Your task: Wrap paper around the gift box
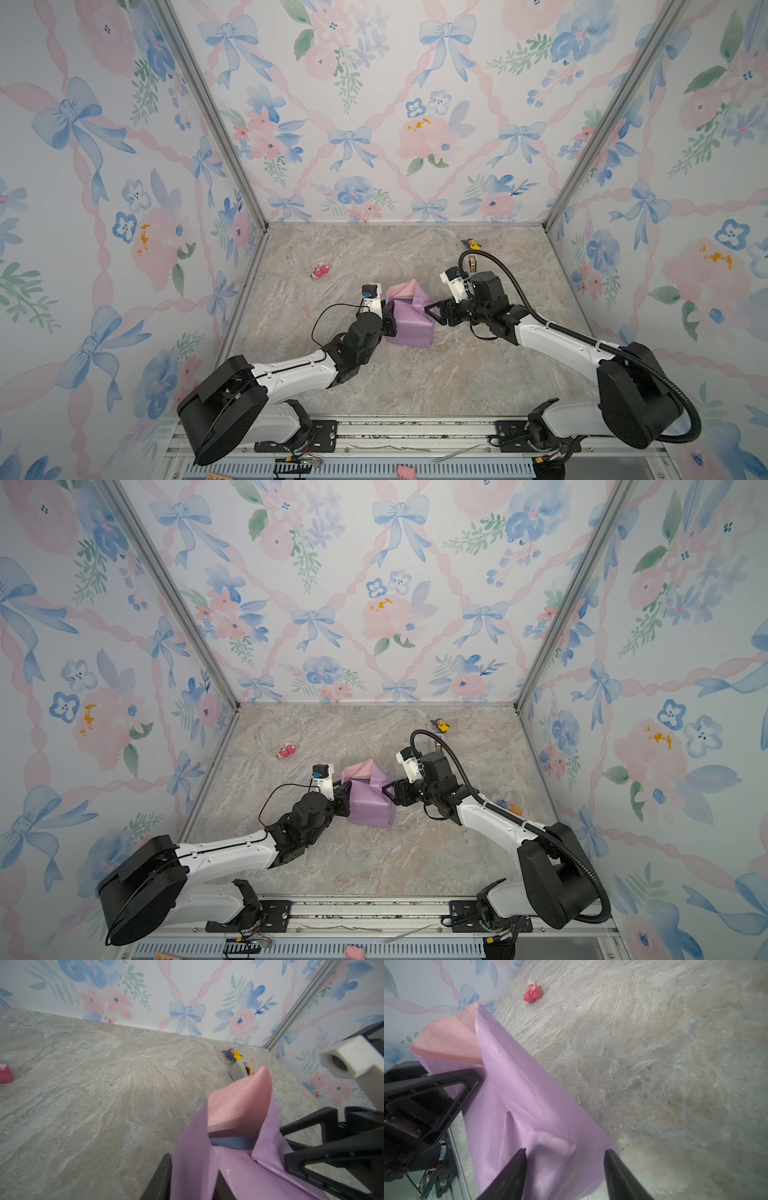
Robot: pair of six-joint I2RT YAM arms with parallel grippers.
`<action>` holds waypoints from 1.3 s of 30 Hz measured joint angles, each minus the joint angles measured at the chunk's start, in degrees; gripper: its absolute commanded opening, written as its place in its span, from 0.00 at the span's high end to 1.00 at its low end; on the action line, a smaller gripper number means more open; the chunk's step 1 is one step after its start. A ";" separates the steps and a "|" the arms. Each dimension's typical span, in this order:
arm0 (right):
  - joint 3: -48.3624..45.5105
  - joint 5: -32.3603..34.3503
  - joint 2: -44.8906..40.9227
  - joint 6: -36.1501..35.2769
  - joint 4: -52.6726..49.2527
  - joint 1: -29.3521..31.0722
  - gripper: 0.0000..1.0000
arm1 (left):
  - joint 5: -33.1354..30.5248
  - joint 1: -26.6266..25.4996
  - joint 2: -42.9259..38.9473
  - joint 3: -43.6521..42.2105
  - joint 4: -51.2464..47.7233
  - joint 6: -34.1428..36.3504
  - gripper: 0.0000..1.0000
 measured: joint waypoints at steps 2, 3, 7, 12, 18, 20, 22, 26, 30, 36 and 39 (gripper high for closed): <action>0.74 -1.01 1.05 -1.05 0.11 0.02 0.39 | 0.13 0.00 0.09 0.09 0.00 -0.11 0.76; 1.22 -1.73 1.64 -1.60 0.11 0.00 0.39 | 0.24 0.00 0.11 0.09 -0.13 -0.24 0.78; 2.58 -3.56 2.75 -2.95 -0.68 0.00 0.38 | 0.39 0.04 0.11 0.09 -0.66 -0.39 0.86; 2.60 -5.60 1.27 -1.99 -3.02 -0.50 0.36 | 0.37 0.04 0.11 0.07 -0.66 -0.44 0.87; 1.86 -8.98 -1.97 3.52 -2.12 -2.99 0.36 | 0.37 0.04 0.13 -0.02 -0.57 -0.44 0.87; 1.88 -9.01 -1.95 5.20 -1.79 -3.45 0.36 | 0.37 0.04 0.15 -0.02 -0.57 -0.44 0.87; 1.88 -8.85 -1.84 6.03 -1.84 -3.43 0.36 | 0.37 0.04 0.17 -0.02 -0.57 -0.44 0.87; 2.01 -7.58 -0.42 5.31 -2.71 -2.12 0.36 | 0.15 0.04 0.55 -0.02 -0.11 -0.44 0.87; 2.03 -6.34 1.40 2.89 -4.50 0.44 0.36 | -0.09 0.04 1.01 -0.02 0.50 -0.46 0.87; 4.00 -5.92 2.64 -2.56 -6.60 0.74 0.36 | -0.44 0.04 1.38 -0.02 0.13 -1.07 0.70; 6.01 -6.16 4.24 -5.33 -8.15 0.70 0.36 | 0.22 0.07 1.18 -0.02 -0.63 -1.40 0.54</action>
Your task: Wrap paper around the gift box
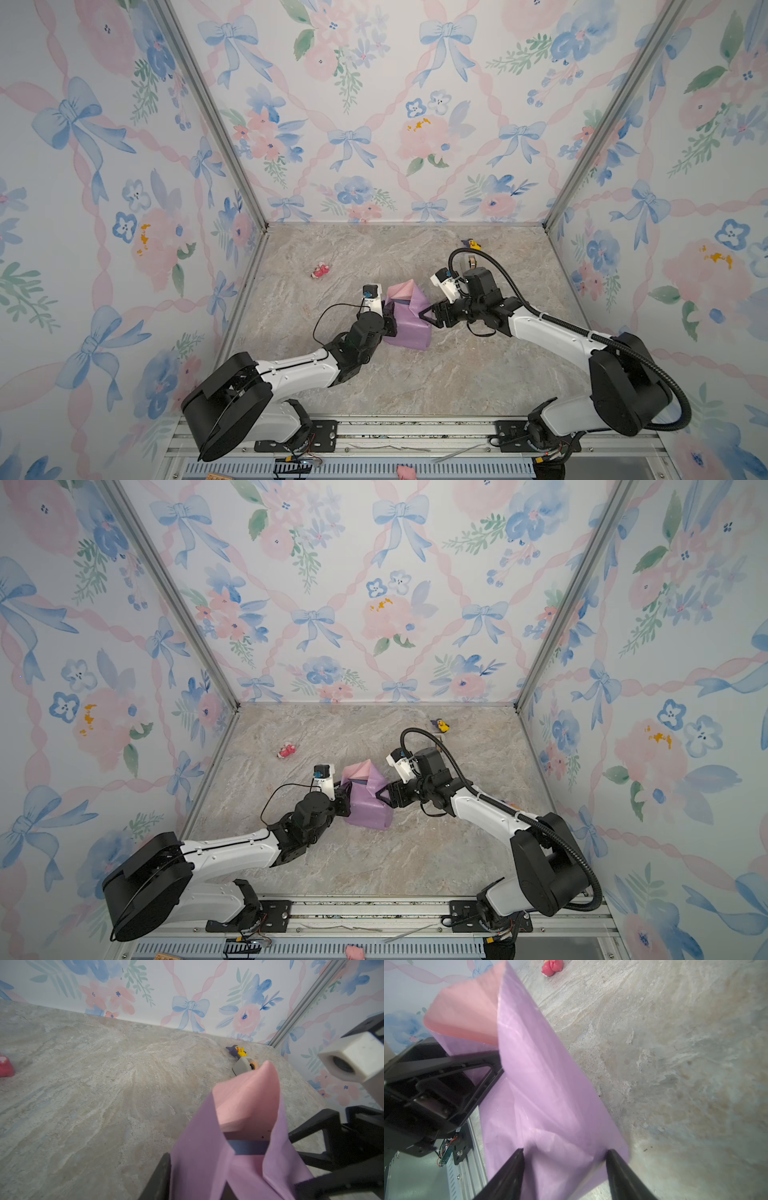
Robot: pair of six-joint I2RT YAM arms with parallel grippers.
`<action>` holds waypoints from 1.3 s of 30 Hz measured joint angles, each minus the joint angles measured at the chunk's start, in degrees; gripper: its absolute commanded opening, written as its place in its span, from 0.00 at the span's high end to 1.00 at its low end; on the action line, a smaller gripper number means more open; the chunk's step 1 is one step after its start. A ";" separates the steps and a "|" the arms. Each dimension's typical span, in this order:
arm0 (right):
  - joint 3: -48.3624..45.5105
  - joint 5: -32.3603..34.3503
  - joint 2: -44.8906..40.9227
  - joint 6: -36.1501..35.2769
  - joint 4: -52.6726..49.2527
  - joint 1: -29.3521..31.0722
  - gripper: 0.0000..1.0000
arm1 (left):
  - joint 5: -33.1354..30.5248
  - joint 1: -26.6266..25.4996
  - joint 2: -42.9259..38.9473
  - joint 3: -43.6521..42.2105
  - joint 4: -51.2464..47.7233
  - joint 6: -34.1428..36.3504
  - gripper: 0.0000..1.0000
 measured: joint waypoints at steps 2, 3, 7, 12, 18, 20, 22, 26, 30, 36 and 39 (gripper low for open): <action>1.31 -0.63 1.27 -1.51 -0.48 0.00 0.36 | 1.14 0.09 -0.98 0.00 -0.59 -0.28 0.48; 1.66 -0.90 1.64 -2.05 -0.63 0.00 0.36 | 1.75 0.15 -1.70 0.00 -0.79 -0.52 0.48; 2.64 -1.49 2.16 -3.96 -1.88 0.00 0.36 | 3.80 0.79 -5.01 -0.24 -1.07 -1.20 0.50; 4.09 -1.64 2.60 -6.47 -4.20 -0.04 0.36 | 5.22 2.27 -5.79 -1.20 -1.75 -1.42 0.51; 6.05 -1.66 3.34 -9.09 -7.04 -0.07 0.36 | 5.77 2.58 -2.01 -1.29 -2.05 -2.95 0.64; 6.51 -1.68 3.45 -9.27 -7.72 -0.13 0.35 | 6.03 2.56 -1.60 -1.11 -1.31 -3.15 0.74; 6.51 -1.92 3.17 -9.20 -8.50 -0.33 0.35 | 5.88 2.58 -1.25 -1.05 -0.50 -3.65 0.80; 4.74 -2.64 0.52 -7.37 -9.11 -1.31 0.35 | 5.79 2.62 -1.03 -1.01 0.26 -3.80 0.84; -0.04 -5.70 -4.74 -1.62 -5.81 -4.72 0.35 | 5.40 2.60 -1.03 -1.01 0.33 -3.76 0.85; -3.04 -6.97 -7.30 5.99 0.44 -7.96 0.35 | 5.14 2.49 -1.03 -1.01 0.33 -3.76 0.85; -2.91 -5.35 -7.06 6.82 0.90 -7.63 0.35 | 4.96 2.43 -1.03 -1.01 0.31 -3.76 0.85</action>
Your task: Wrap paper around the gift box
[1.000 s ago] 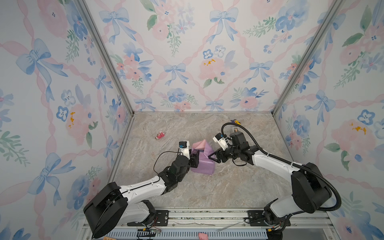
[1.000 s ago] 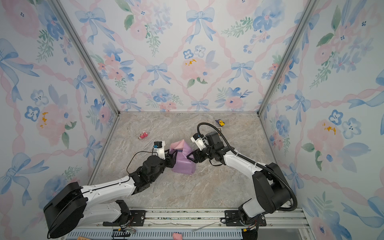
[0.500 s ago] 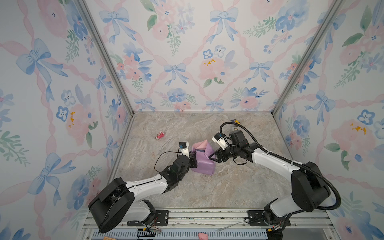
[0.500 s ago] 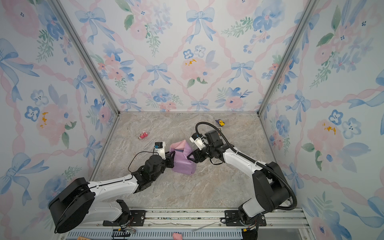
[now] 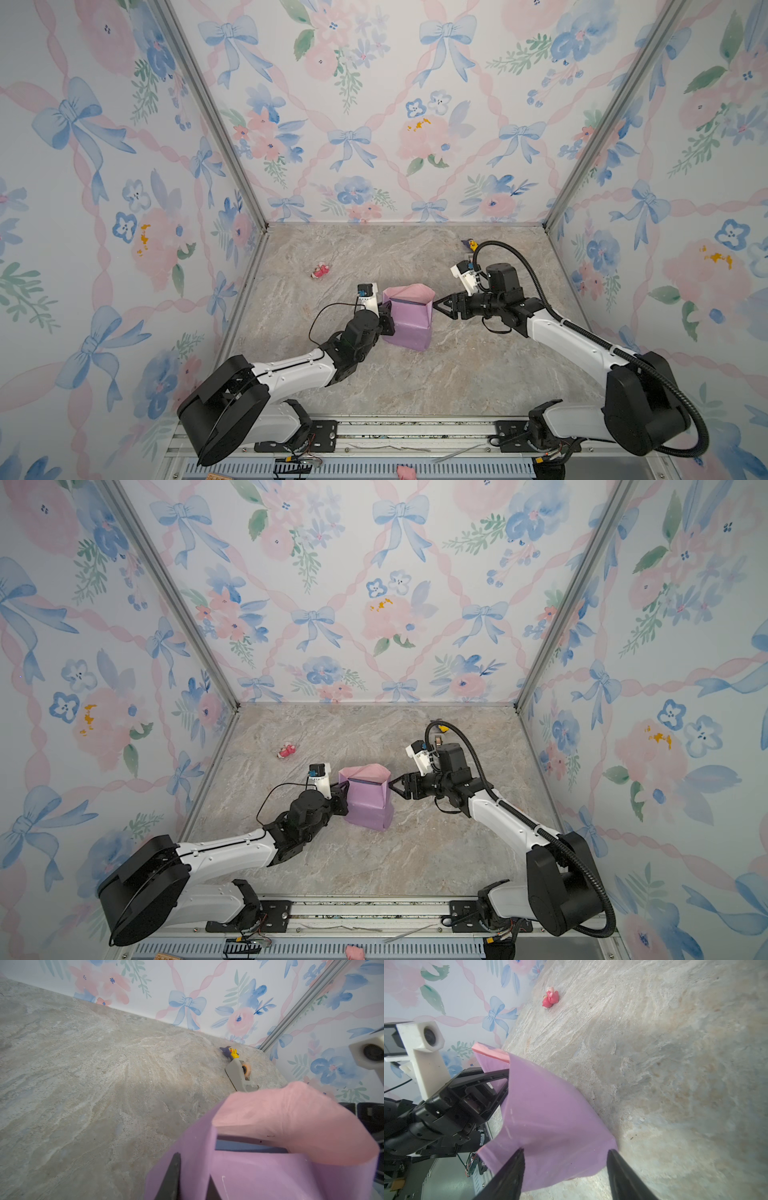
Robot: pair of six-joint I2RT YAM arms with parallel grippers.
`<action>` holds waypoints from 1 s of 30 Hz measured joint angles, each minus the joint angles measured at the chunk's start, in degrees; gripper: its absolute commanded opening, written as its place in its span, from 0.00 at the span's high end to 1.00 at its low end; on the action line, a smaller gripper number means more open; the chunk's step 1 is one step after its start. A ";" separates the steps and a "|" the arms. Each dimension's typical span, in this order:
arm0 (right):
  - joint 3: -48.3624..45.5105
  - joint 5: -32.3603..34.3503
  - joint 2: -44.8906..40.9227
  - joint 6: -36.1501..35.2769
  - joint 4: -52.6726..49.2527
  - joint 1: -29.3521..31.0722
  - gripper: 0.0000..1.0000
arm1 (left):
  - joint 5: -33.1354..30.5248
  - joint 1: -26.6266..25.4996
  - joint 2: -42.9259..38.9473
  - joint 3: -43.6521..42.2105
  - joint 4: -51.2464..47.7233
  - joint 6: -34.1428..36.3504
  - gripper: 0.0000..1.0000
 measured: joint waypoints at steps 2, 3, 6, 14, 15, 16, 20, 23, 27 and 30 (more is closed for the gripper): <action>0.33 1.53 0.90 -0.04 -0.13 0.72 0.35 | -0.28 -0.20 0.00 0.00 0.00 0.00 0.85; 0.52 2.23 1.60 -0.09 -0.15 1.44 0.35 | -0.42 -0.24 0.00 0.00 0.00 0.00 0.85; 1.27 3.43 3.39 -0.57 -0.68 3.96 0.35 | -0.46 -0.24 0.00 0.00 0.00 0.00 0.85; 2.78 4.11 6.64 -3.15 -2.45 6.69 0.35 | -0.63 -0.31 0.37 0.35 -0.26 -0.26 0.72; 3.26 4.11 7.21 -3.67 -2.47 6.67 0.36 | -0.61 -0.28 0.37 0.35 -0.42 -0.42 0.68; 3.58 3.91 7.69 -4.11 -2.47 6.67 0.36 | -0.57 -0.22 0.37 0.35 -0.57 -0.63 0.66; 4.33 2.99 8.92 -5.95 -2.34 6.43 0.36 | 0.74 0.85 -0.09 0.15 -0.90 -0.92 0.86; 4.76 2.62 9.35 -6.78 -2.32 6.43 0.36 | 1.40 1.42 -1.01 -0.07 -0.76 -1.11 0.98; 5.01 2.38 9.64 -7.58 -2.34 6.40 0.36 | 2.12 1.70 -1.05 -0.07 -0.85 -0.79 0.75; 5.03 2.34 9.66 -7.93 -2.34 6.40 0.36 | 3.32 1.68 -1.18 -0.07 -1.81 -0.22 0.56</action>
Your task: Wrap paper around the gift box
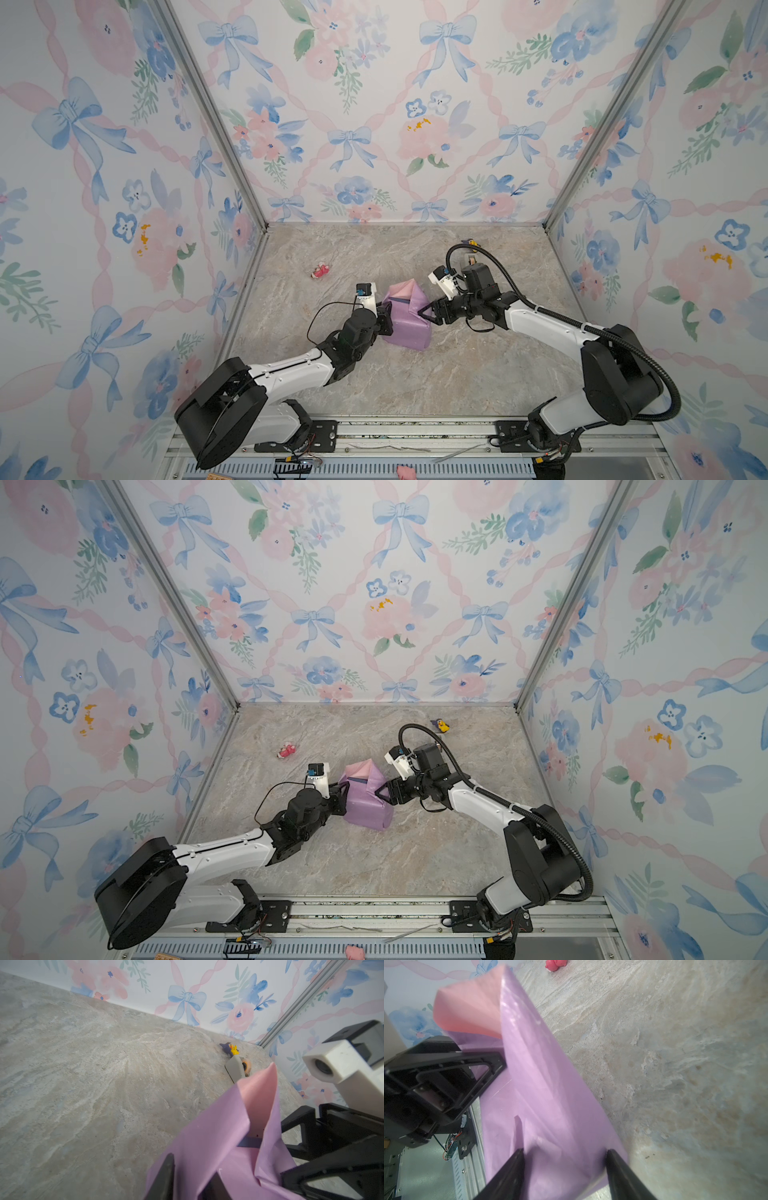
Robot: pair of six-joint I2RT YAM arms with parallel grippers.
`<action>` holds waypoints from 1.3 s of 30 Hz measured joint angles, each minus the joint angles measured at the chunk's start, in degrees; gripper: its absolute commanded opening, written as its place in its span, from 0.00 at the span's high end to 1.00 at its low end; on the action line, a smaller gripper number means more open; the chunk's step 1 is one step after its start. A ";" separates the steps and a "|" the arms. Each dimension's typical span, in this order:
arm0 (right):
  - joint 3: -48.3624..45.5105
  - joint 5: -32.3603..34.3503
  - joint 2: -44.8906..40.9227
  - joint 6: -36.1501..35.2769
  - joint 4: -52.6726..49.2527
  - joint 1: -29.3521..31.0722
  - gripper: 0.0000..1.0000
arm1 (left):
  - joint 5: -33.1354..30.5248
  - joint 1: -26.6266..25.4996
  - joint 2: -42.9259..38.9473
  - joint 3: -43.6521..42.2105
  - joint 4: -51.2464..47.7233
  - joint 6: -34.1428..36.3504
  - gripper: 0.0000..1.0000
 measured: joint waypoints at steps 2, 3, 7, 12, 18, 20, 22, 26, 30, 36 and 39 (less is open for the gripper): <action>0.09 0.00 0.00 -0.26 -0.11 -0.02 0.36 | 0.50 0.09 -1.62 -0.04 -1.51 0.31 0.51; 0.15 0.00 0.00 -0.42 -0.20 -0.02 0.36 | 0.55 0.26 -3.23 -0.17 -2.45 0.50 0.49; 0.26 -0.13 -0.02 -0.83 -0.39 -0.02 0.36 | -0.42 1.75 -11.82 -0.68 -5.38 0.74 0.49; 0.31 -0.17 -0.02 -1.25 -0.44 -0.02 0.36 | -2.16 5.99 -18.58 -2.12 -8.28 0.72 0.50; 0.42 -0.22 -0.02 -1.53 -0.61 -0.02 0.36 | -0.04 9.25 -14.67 -2.89 -10.47 0.74 0.52; 0.46 -0.39 -0.02 -1.68 -0.63 -0.02 0.36 | 2.32 9.68 -11.63 -2.89 -10.23 0.94 0.52; 0.46 -0.42 0.00 -1.92 -0.66 -0.02 0.36 | 5.33 9.75 -8.63 -2.89 -9.27 1.16 0.53; 0.85 -0.83 0.31 -2.64 -0.98 -0.11 0.36 | 10.84 9.75 -4.68 -2.32 -6.36 1.46 0.54; 1.57 -1.44 0.87 -3.43 -1.64 -0.57 0.36 | 14.19 10.34 -2.43 -1.77 -3.37 2.03 0.54; 1.81 -1.46 0.87 -4.57 -2.08 -0.66 0.36 | 17.35 11.76 -0.72 -1.16 -1.55 3.26 0.55; 1.86 -1.46 0.87 -4.90 -2.14 -0.68 0.36 | 18.84 12.41 -0.28 -0.59 -1.51 3.78 0.54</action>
